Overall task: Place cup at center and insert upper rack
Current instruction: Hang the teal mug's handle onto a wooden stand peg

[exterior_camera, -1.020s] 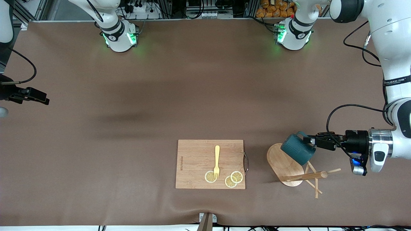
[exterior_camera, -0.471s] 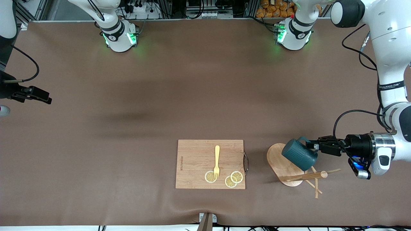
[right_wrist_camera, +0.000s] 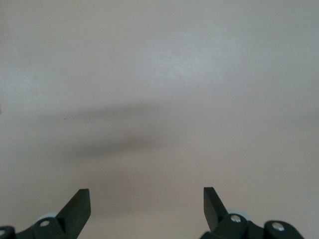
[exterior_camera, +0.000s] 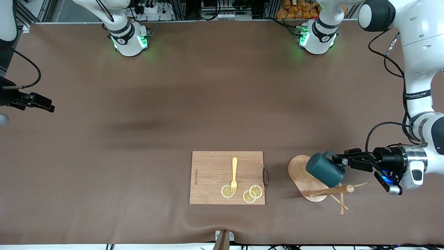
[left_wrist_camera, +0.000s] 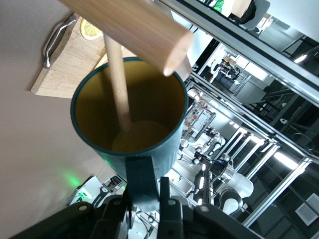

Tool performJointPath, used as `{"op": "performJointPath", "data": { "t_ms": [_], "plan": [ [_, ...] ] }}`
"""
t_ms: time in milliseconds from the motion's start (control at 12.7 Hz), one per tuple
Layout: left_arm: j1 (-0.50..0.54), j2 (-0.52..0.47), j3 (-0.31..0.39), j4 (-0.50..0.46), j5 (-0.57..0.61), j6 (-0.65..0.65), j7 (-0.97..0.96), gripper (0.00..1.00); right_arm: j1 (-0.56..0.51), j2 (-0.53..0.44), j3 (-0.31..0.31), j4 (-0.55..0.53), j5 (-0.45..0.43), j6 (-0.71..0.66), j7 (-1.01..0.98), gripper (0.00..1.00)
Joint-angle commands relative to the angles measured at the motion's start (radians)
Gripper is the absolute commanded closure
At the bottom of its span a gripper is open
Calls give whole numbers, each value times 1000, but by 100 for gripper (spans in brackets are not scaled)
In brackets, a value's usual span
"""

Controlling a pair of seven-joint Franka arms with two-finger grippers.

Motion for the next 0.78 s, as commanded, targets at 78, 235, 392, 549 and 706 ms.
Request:
{"op": "performJointPath", "data": {
  "t_ms": [78, 235, 392, 549, 706],
  "plan": [
    [13, 15, -2, -12, -75, -11, 15, 100, 14, -16, -12, -8, -1, -9, 22, 0],
    [14, 19, -2, -28, -81, -12, 17, 100, 14, -16, -12, -9, -1, -8, 23, 0],
    [14, 19, -2, -58, -119, -12, 17, 100, 14, -16, -12, -9, -1, -6, 23, 0],
    [19, 19, -2, -60, -122, -12, 17, 100, 14, -14, -12, -9, -1, -6, 28, 0],
    [25, 21, -4, -67, -127, -12, 17, 100, 15, -14, -12, -9, 0, -5, 36, 0]
  ]
}}
